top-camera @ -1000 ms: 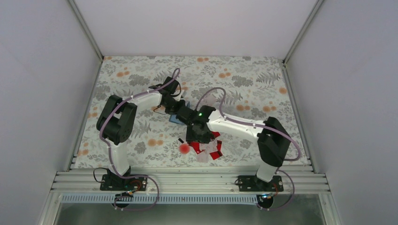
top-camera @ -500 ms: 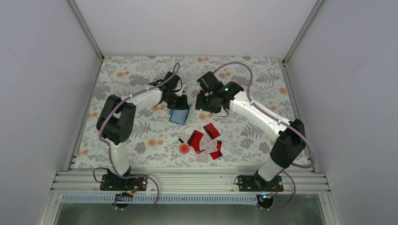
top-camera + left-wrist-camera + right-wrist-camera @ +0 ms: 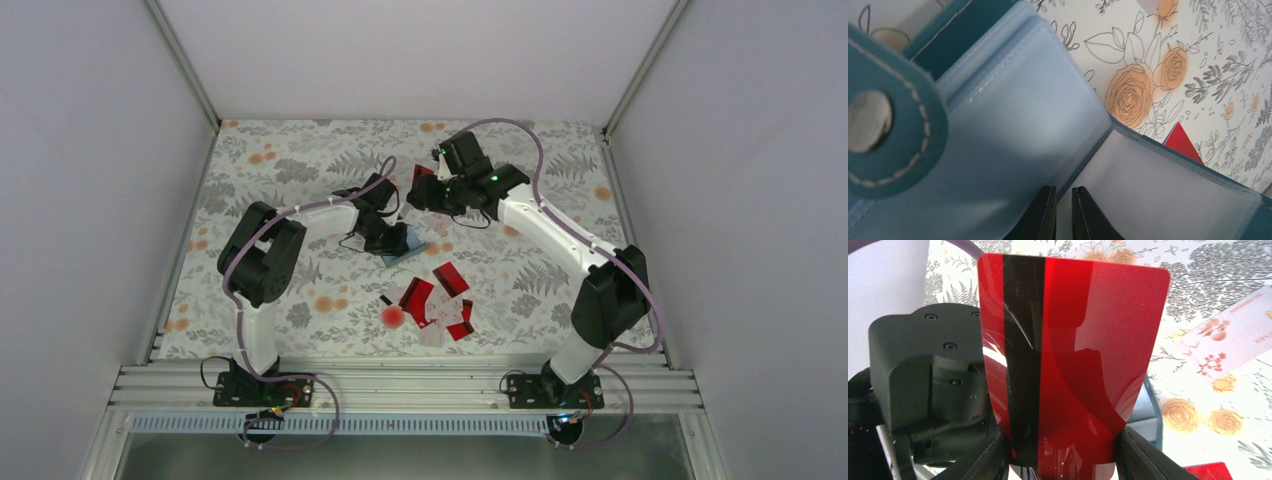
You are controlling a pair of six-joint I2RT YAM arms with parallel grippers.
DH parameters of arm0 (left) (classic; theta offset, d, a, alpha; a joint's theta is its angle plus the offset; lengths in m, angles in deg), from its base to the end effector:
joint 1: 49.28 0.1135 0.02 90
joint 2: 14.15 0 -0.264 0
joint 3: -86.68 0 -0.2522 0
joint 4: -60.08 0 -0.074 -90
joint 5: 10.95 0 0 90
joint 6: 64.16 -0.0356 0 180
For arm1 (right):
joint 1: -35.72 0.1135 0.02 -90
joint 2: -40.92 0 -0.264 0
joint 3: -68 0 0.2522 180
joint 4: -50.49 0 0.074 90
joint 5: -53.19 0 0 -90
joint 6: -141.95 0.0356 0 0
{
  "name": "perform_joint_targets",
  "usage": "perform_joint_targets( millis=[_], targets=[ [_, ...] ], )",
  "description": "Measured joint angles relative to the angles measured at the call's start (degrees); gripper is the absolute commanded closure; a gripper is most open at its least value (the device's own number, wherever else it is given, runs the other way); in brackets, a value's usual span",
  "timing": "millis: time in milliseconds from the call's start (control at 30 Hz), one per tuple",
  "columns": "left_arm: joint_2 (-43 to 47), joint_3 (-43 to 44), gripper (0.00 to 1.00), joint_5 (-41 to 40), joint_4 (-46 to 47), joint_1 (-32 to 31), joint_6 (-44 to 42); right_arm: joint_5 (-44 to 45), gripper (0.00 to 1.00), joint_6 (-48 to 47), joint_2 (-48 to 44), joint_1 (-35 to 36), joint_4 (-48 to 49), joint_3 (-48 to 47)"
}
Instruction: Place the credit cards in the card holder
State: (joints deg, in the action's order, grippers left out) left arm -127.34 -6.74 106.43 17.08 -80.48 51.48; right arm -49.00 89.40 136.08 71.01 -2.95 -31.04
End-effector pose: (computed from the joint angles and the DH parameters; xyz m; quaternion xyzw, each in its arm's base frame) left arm 0.3219 -0.2141 0.1442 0.0882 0.9531 -0.2867 0.0404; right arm 0.2943 0.2175 0.3107 -0.0191 0.9336 0.2840 0.2176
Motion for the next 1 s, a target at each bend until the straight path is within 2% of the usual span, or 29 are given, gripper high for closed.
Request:
perform_joint_targets(
  millis=[367, 700, 1000],
  targets=[
    [1.90, -2.43, 0.89, -0.92, 0.96, -0.17, 1.09, -8.07, 0.49, -0.72, 3.02, -2.10, 12.04, 8.09],
    [5.16, -4.50, 0.89, -1.05, 1.29, -0.20, 0.17, -13.40, 0.51, -0.42, 9.92, -3.76, 21.53, 10.21],
    [9.20, -8.24, 0.89, -2.40, 2.49, -0.17, 0.02, -18.97, 0.51, -0.17, 10.01, -3.69, 26.95, 18.45]
  ],
)
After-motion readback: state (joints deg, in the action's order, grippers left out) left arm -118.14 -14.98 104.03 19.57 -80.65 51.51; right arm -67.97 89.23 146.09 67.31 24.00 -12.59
